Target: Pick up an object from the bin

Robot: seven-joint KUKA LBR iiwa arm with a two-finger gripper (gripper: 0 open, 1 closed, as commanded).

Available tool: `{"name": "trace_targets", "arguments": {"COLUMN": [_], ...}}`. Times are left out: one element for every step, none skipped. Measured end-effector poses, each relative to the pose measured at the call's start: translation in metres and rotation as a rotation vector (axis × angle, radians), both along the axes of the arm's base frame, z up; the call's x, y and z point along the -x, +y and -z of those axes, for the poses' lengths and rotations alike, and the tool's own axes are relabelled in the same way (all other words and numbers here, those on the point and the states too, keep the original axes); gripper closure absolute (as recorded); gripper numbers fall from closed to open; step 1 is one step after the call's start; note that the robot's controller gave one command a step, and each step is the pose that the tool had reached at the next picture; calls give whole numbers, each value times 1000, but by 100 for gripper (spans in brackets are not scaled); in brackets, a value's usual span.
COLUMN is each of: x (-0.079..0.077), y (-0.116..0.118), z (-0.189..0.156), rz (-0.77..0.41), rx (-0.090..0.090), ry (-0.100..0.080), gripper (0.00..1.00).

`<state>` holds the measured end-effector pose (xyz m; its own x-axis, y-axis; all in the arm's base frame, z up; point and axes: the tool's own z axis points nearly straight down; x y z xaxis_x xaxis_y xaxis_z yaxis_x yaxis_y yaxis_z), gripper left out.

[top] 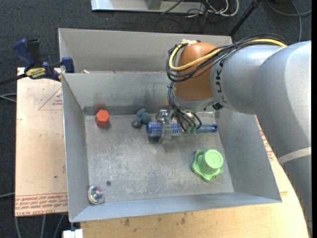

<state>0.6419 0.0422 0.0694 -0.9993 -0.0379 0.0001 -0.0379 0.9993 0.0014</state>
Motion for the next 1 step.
{"name": "trace_targets", "arguments": {"x": [1], "y": [-14], "z": [-131], "rz": [-49], "rx": [1], "ry": [-10], "gripper": [100]}}
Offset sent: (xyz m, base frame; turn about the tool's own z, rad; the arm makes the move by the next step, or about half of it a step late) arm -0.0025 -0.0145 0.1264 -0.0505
